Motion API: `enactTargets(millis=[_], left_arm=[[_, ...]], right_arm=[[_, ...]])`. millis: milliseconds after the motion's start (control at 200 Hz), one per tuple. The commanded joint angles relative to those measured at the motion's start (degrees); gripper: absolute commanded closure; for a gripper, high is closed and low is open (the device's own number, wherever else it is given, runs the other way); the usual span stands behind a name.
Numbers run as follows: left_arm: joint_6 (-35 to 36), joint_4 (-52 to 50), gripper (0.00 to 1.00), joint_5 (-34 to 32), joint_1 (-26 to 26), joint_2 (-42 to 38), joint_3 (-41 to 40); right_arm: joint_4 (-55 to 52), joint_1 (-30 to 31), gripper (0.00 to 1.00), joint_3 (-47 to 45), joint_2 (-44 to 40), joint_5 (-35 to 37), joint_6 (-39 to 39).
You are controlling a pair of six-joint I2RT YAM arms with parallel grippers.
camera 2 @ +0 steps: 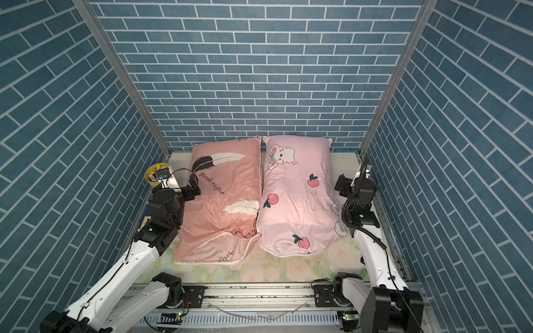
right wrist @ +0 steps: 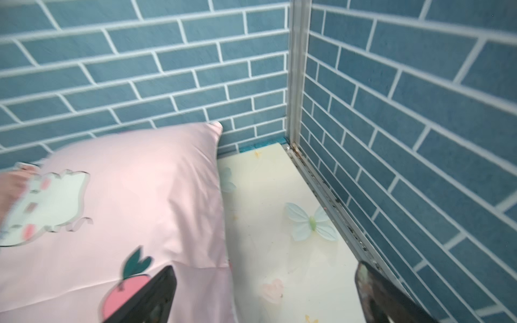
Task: Zip up pillowcases
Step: Adjust the pillowcase at the center of the board.
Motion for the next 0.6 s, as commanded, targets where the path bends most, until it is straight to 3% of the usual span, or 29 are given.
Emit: enactTargets(millis=[0,120,350,475,590], left_arm=[[-6.6,-22.3,0.0,7.9,-3.2,4.5,1.8],[-10.7,-21.6,0.01,16.6,-5.2,7.1,1.8],[-15.6,-19.8,0.03,22.1,-7.7,13.2,1.5],[-17.9,-17.7,0.09,23.8,-7.7,16.0,0.1],[-18.6,-16.8,0.09,24.8,-7.7,19.1,0.3]], right_arm=[[-21.7,3.7,0.01,4.8,0.6,-9.6,11.0],[-23.0,13.2,0.02,7.8,3.3,-13.9,16.2],[-25.3,31.9,0.06,18.1,15.0,-10.8,19.2],[-24.1,38.0,0.1,24.5,23.9,-12.2,20.2],[-21.7,40.8,0.16,29.2,31.5,-16.0,22.4]])
